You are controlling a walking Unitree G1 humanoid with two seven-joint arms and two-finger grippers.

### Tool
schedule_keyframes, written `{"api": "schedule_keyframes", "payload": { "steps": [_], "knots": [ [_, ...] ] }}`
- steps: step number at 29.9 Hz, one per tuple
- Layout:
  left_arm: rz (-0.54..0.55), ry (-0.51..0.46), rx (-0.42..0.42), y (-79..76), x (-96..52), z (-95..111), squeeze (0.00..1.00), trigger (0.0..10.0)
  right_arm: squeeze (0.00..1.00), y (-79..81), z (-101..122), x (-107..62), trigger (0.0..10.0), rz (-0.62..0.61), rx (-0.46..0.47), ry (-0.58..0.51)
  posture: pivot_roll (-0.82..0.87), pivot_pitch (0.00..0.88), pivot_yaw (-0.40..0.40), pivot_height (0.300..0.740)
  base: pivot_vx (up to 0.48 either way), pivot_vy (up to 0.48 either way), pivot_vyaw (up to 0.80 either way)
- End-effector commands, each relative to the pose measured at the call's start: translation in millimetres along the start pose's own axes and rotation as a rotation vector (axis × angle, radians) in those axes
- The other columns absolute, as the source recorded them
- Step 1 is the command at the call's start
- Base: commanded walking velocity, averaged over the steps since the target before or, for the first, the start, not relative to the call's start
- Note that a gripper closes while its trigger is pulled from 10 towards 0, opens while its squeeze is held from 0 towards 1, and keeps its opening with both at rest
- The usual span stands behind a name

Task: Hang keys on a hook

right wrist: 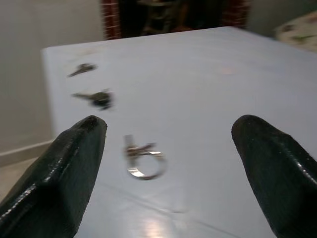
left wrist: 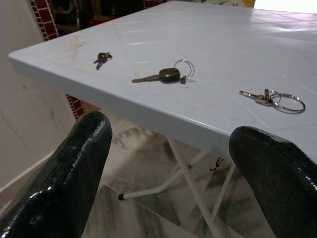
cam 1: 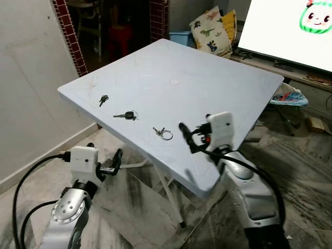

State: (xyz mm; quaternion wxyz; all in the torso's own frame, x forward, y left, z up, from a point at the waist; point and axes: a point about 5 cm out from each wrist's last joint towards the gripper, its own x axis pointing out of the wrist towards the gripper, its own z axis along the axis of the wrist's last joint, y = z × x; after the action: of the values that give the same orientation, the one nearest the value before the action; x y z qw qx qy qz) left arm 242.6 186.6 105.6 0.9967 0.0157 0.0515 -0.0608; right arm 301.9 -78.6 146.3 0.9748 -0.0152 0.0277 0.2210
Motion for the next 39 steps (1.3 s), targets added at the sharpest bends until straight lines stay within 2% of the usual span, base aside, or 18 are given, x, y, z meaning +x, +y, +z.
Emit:
{"api": "schedule_keyframes", "payload": {
  "steps": [1,4,6,11,16,19,23,24,25,26,28,29,34,35,37,39],
  "knots": [
    [-0.010,-0.005,-0.002,0.3,-1.5,4.0,0.00,10.0,0.00,11.7,0.0,5.2,10.0,0.064,-0.024,0.007,0.11,0.018,0.020,0.740,0.000,0.000,0.00],
    [-0.020,-0.002,-0.003,-1.6,-2.6,4.9,0.00,10.0,0.00,18.7,-4.3,8.0,10.0,0.099,-0.051,0.032,0.12,0.021,0.019,0.740,0.000,0.000,0.00],
    [-0.091,0.017,0.015,-9.5,-12.1,5.4,0.00,10.0,0.00,21.4,-7.9,18.9,10.0,0.073,-0.056,0.049,0.14,0.028,0.021,0.740,0.000,0.000,0.00],
    [-0.121,0.042,0.040,-12.0,-24.5,2.9,0.00,10.0,0.00,19.8,-12.3,34.5,10.0,0.031,-0.073,0.068,0.17,0.032,0.025,0.740,0.000,0.000,0.00],
    [-0.087,0.024,0.046,-6.7,-20.1,9.6,0.00,10.0,0.00,7.9,-4.8,33.2,10.0,-0.014,-0.048,0.005,0.16,0.030,0.025,0.740,0.000,0.000,0.00],
    [-0.050,0.007,0.064,-0.7,-15.4,14.2,0.00,10.0,0.00,-2.8,-1.5,21.5,10.0,-0.050,-0.019,-0.053,0.15,0.027,0.021,0.740,0.000,0.000,0.00],
    [-0.007,-0.012,0.059,3.4,-12.6,15.8,0.00,10.0,0.00,-19.3,-1.0,-4.8,10.0,-0.108,-0.013,-0.090,0.12,0.023,0.017,0.740,0.000,0.000,0.00],
    [-0.007,-0.012,0.059,3.4,-12.6,15.8,0.00,10.0,0.00,-19.3,-1.0,-4.8,10.0,-0.108,-0.013,-0.090,0.12,0.023,0.017,0.740,0.000,0.000,0.00],
    [-0.004,-0.017,0.061,3.1,-12.5,16.1,0.00,10.0,0.00,-22.8,-0.7,-10.9,10.0,-0.121,-0.014,-0.089,0.11,0.023,0.017,0.740,0.000,0.000,0.00],
    [-0.004,-0.021,0.061,1.8,-12.7,16.3,0.00,10.0,0.00,-29.8,0.7,-25.0,10.0,-0.152,-0.015,-0.092,0.09,0.020,0.018,0.740,0.000,0.000,0.00],
    [-0.006,-0.021,0.060,1.2,-13.0,16.3,0.00,10.0,0.00,-32.0,1.4,-30.0,10.0,-0.162,-0.014,-0.094,0.09,0.020,0.018,0.740,0.000,0.000,0.00],
    [-0.012,-0.022,0.058,1.6,-13.1,15.9,0.00,10.0,0.00,-36.8,3.6,-44.3,10.0,-0.189,-0.012,-0.095,0.07,0.023,0.021,0.740,0.000,0.000,0.00],
    [-0.023,-0.004,0.119,8.7,-11.2,10.0,0.00,10.0,0.00,-39.5,6.0,-71.8,10.0,-0.206,-0.016,-0.086,0.04,0.017,0.018,0.740,0.000,0.000,0.00],
    [-0.030,0.007,0.088,12.9,-9.4,8.5,0.00,10.0,0.00,-39.7,4.1,-79.8,10.0,-0.207,-0.019,-0.069,0.04,0.018,0.016,0.740,0.000,0.000,0.00],
    [-0.033,0.007,0.082,15.3,-7.3,9.4,0.00,10.0,0.00,-40.6,2.9,-82.9,10.0,-0.208,-0.026,-0.055,0.03,0.023,0.015,0.740,0.000,0.000,0.00],
    [-0.027,-0.014,0.066,18.9,-1.7,18.1,0.00,10.0,0.00,-43.3,-0.4,-90.1,10.0,-0.213,-0.032,-0.024,0.03,0.029,0.017,0.740,0.000,0.000,0.00]
  ]
}}
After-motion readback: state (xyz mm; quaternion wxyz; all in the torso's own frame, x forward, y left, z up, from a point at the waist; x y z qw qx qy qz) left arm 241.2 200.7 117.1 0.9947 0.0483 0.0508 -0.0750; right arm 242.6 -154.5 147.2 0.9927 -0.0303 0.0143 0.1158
